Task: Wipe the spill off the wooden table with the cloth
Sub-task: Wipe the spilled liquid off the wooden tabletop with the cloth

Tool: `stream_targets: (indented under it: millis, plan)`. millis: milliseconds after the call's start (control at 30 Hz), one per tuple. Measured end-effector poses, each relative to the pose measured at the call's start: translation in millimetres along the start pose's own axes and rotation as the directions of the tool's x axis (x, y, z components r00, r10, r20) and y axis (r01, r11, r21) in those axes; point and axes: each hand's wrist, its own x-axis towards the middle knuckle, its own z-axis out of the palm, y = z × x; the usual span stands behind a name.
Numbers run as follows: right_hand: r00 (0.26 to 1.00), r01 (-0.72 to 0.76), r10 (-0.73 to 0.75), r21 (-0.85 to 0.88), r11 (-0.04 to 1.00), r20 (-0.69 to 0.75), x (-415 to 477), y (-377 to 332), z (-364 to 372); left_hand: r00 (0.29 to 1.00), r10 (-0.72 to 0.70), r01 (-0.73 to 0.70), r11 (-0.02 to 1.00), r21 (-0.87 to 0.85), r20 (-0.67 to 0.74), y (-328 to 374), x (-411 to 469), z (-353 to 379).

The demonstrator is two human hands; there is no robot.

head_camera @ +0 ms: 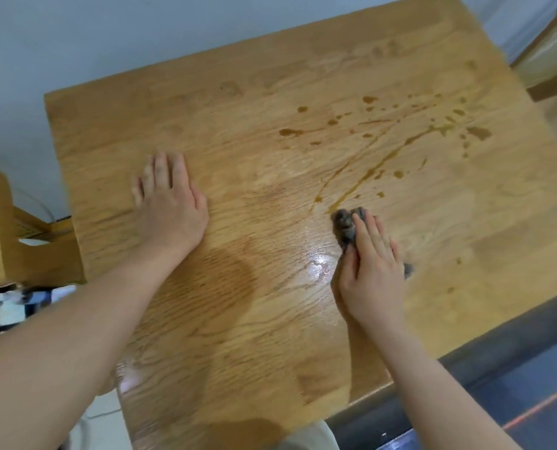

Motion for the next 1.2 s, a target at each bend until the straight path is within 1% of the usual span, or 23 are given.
stream_targets:
  millis: [33,67,100,200,267,300,333,367,467,567,600,633,733,833,867,900,967,1000,1067,1100,1133,1167,1200]
  plan:
    - [0.994,-0.097,0.097,0.013,0.995,-0.04,2,-9,3,0.999,0.045,-0.044,0.999,-0.019,0.009,11,-12,4]
    - [0.987,-0.147,0.149,0.023,0.989,-0.058,1,-26,10,0.994,0.108,-0.107,0.994,-0.027,0.018,23,-26,9]
    - [0.99,-0.129,0.131,0.034,0.991,-0.051,-3,-49,18,0.985,0.171,-0.171,0.985,-0.028,0.026,35,-40,13]
    - [0.995,0.097,-0.098,0.086,0.992,0.008,-21,-98,41,0.966,0.255,-0.255,0.967,-0.022,0.04,53,-64,22]
    - [0.974,0.217,-0.221,0.092,0.972,0.039,-23,-85,36,0.966,0.255,-0.256,0.967,0.01,0.052,51,-65,21]
    - [0.965,0.252,-0.256,0.078,0.965,0.056,-22,-67,28,0.966,0.254,-0.255,0.966,0.025,0.042,50,-65,20]
    - [0.967,0.243,-0.246,0.057,0.968,0.066,-21,-44,18,0.966,0.255,-0.256,0.966,0.03,0.034,50,-64,19]
    - [0.979,0.195,-0.196,0.027,0.98,0.048,-19,-20,9,0.967,0.253,-0.254,0.967,0.026,0.034,51,-63,19]
    - [0.998,-0.055,0.054,-0.011,0.998,-0.024,-9,38,-16,0.967,0.249,-0.25,0.968,0.022,0.046,53,-67,19]
    - [0.95,-0.289,0.292,0.047,0.956,-0.108,-7,29,-11,0.969,0.241,-0.243,0.969,0.033,0.053,53,-67,17]
    - [0.937,-0.323,0.328,0.058,0.945,-0.123,-14,12,-5,0.969,0.243,-0.245,0.969,0.035,0.052,53,-66,17]
    - [0.942,-0.301,0.307,0.063,0.951,-0.134,-26,-9,2,0.968,0.246,-0.248,0.968,0.033,0.049,53,-66,17]
    - [0.995,-0.089,0.091,0.041,0.995,-0.044,-76,-68,26,0.967,0.256,-0.256,0.967,-0.007,0.009,52,-65,18]
    - [0.988,0.151,-0.152,0.035,0.988,-0.002,-96,-56,24,0.958,0.287,-0.287,0.957,-0.03,-0.017,50,-68,19]
    - [0.985,0.17,-0.17,0.022,0.985,0.008,-97,-39,18,0.957,0.291,-0.291,0.956,-0.032,-0.009,49,-68,19]
    - [0.992,0.125,-0.125,0.012,0.992,-0.012,-96,-19,12,0.956,0.293,-0.293,0.955,-0.038,-0.001,47,-67,19]
    - [0.985,-0.129,0.13,0.023,0.991,-0.115,-90,22,-1,0.953,0.302,-0.302,0.951,-0.063,-0.013,45,-65,18]
    - [0.953,-0.252,0.256,0.046,0.967,-0.165,-89,35,-7,0.951,0.308,-0.309,0.949,-0.07,-0.021,45,-64,18]
    - [0.873,-0.415,0.423,0.086,0.906,-0.243,-90,35,-6,0.95,0.311,-0.312,0.947,-0.074,-0.027,45,-64,19]
    - [0.834,-0.47,0.48,0.105,0.877,-0.272,-95,22,0,0.951,0.308,-0.308,0.948,-0.077,-0.023,46,-64,20]
    - [0.815,-0.496,0.504,0.107,0.862,-0.284,-105,2,8,0.953,0.302,-0.303,0.95,-0.077,-0.016,46,-64,19]
    - [0.834,-0.474,0.48,0.091,0.876,-0.272,-119,-25,19,0.954,0.3,-0.3,0.951,-0.075,-0.016,46,-64,18]
    - [0.879,-0.417,0.42,0.066,0.907,-0.227,-134,-55,29,0.953,0.303,-0.303,0.95,-0.069,-0.022,46,-63,17]
